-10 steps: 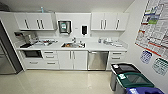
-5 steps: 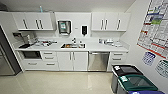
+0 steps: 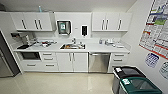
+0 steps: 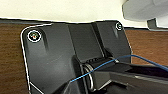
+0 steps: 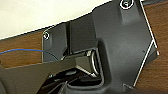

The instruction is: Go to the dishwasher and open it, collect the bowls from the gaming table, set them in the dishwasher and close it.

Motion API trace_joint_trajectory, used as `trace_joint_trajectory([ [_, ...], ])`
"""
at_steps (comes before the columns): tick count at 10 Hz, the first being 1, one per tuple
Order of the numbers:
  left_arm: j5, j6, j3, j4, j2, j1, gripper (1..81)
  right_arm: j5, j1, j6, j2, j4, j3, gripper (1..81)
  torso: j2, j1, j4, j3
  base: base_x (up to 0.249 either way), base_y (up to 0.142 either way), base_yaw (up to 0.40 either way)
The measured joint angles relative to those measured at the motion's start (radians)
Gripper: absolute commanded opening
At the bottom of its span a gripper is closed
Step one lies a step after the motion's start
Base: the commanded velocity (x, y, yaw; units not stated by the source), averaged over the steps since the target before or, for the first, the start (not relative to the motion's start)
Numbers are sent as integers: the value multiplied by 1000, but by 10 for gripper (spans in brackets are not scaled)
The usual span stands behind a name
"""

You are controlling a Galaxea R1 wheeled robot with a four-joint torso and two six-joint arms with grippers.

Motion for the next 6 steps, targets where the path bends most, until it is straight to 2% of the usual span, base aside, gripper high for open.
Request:
trace_joint_trajectory([
  [6, 0, 0, 1, 0, -2, 0, 811, 0, 0, 0, 1, 0, 0, 811, 0, 0, 0, 0, 107, 0, 0],
])
